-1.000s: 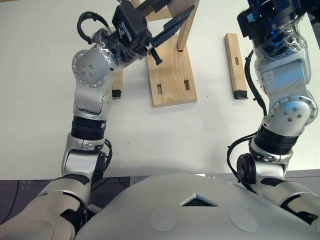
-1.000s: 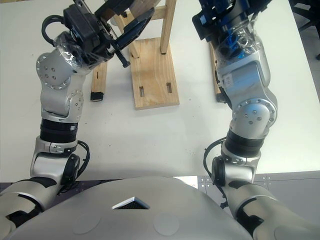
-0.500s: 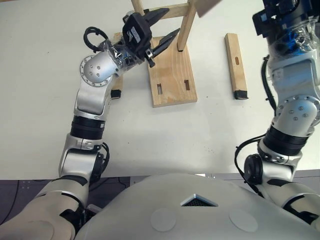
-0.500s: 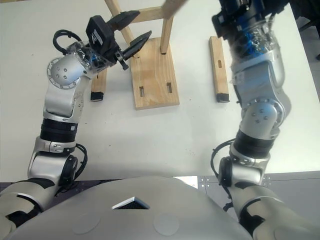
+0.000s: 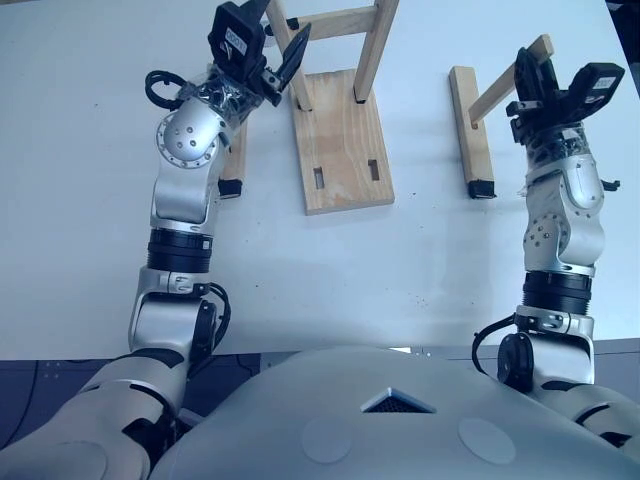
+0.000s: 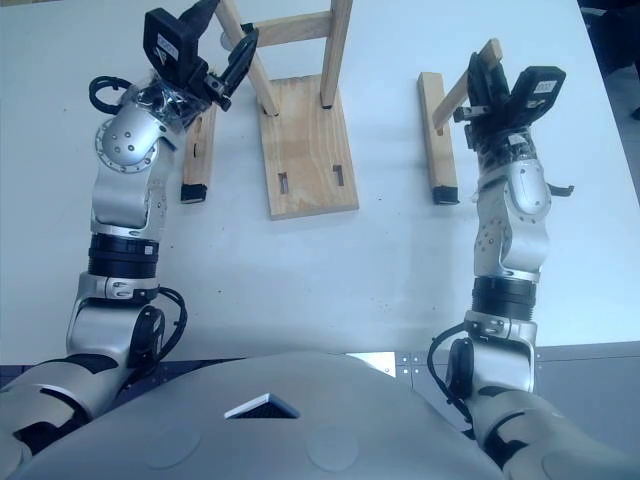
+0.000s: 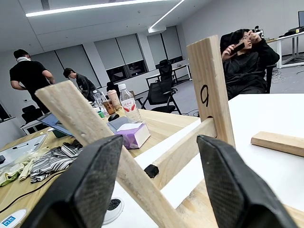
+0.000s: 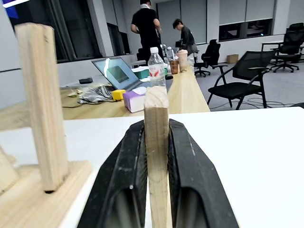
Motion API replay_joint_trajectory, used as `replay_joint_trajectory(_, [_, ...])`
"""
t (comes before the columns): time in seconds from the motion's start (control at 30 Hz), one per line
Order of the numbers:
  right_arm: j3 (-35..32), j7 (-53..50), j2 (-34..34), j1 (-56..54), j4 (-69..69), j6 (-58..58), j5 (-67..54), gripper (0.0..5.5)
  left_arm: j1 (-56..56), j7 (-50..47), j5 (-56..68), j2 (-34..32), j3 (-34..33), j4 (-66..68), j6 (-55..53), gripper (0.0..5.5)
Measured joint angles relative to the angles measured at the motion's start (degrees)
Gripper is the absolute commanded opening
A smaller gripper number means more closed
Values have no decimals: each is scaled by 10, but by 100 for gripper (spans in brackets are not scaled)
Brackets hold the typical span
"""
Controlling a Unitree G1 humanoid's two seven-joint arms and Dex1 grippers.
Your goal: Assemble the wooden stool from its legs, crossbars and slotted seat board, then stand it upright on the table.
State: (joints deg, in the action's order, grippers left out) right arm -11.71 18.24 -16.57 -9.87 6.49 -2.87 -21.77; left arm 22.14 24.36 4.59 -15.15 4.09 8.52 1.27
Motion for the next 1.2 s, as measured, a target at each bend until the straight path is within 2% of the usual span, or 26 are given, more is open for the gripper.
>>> replay_joint_trajectory(0.53, [-5, 29, 2, -49, 144, 96, 33, 39, 0, 1, 1, 5, 1, 3, 0, 284])
replay_joint_trajectory(1.2, [16, 13, 4, -24, 99, 76, 42, 39, -15, -7, -2, 16, 1, -3, -9, 284])
